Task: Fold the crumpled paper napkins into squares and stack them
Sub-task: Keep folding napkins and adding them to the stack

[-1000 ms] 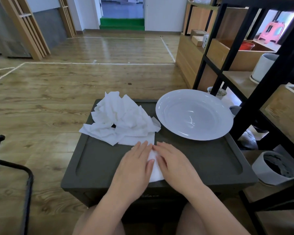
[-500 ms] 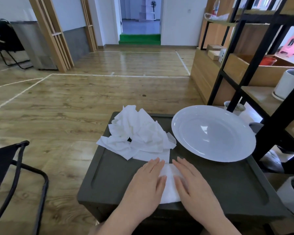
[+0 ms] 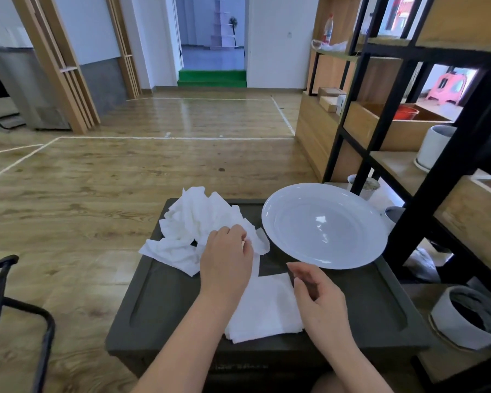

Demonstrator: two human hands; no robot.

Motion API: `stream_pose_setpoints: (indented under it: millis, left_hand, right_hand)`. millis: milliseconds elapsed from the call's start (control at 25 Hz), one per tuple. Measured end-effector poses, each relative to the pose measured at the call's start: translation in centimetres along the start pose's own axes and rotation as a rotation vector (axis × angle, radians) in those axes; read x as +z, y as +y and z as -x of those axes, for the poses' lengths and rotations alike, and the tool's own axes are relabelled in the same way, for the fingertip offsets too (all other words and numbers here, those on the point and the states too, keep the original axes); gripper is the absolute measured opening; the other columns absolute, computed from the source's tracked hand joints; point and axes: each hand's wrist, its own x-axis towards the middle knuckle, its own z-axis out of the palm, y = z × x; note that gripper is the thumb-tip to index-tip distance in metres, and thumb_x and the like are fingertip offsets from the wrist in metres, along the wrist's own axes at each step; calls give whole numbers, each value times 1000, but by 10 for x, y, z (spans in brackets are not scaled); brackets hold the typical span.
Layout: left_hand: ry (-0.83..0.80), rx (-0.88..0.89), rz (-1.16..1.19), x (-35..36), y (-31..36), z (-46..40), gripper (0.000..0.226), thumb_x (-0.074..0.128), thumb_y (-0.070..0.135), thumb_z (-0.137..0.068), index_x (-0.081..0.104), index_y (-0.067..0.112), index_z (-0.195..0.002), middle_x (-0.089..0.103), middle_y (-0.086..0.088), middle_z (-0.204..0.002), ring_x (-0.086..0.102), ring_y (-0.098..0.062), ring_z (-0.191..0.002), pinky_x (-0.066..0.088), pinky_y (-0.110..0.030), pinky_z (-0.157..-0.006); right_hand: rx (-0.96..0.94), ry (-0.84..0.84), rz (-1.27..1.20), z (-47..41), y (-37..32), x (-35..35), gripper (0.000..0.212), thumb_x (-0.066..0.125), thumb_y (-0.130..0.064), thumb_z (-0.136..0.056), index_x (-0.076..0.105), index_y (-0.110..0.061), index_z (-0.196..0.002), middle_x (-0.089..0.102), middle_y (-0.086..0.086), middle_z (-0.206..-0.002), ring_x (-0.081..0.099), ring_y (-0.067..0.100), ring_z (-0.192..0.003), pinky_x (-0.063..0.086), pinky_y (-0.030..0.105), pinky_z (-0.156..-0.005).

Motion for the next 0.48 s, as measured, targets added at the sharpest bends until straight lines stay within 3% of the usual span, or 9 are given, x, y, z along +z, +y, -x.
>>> stream_pose_setpoints:
  millis: [120, 200, 280, 400, 480]
  left_hand:
    - [51, 49, 235, -29, 8, 0, 4, 59, 25, -89, 59, 26, -85, 57, 16, -79, 51, -3, -79, 35, -9, -66]
    - [-19, -35, 517, -51, 13, -2, 14, 61, 25, -87, 59, 34, -77, 62, 20, -76, 56, 6, -75, 40, -3, -64]
    - [-144, -114, 825, -70, 15, -5, 25, 60, 17, -89, 63, 33, -71, 64, 21, -72, 59, 4, -71, 46, -8, -67]
    - [-306, -166, 1151, -88, 11, -5, 29, 52, 9, -93, 63, 25, -71, 65, 2, -80, 62, -14, -78, 50, -24, -72]
    - [-329, -216, 1321, -95, 6, -3, 19, 51, 16, -87, 62, 22, -73, 62, 0, -82, 58, -13, -74, 48, -22, -64]
  right_hand:
    - [-55, -25, 0, -6, -11, -1, 42, 57, -6, -90, 59, -48, -97, 64, -24, -105, 54, -14, -101, 43, 1, -75]
    - [-96, -78, 10, -14, -24, 1, 39, 60, -13, -90, 54, -49, -104, 59, -28, -111, 50, -16, -106, 44, 6, -77]
    - [-92, -131, -58, -23, -41, 2, 40, 64, -24, -88, 48, -46, -118, 53, -31, -117, 48, -15, -110, 45, 7, -78]
    - [104, -254, -223, -38, -60, -1, 42, 59, -48, -88, 48, -41, -127, 53, -21, -127, 52, -3, -113, 42, 17, -87]
    - [279, -429, -369, -43, -65, -7, 38, 49, -56, -90, 64, -34, -117, 64, -10, -125, 59, 8, -114, 44, 33, -98]
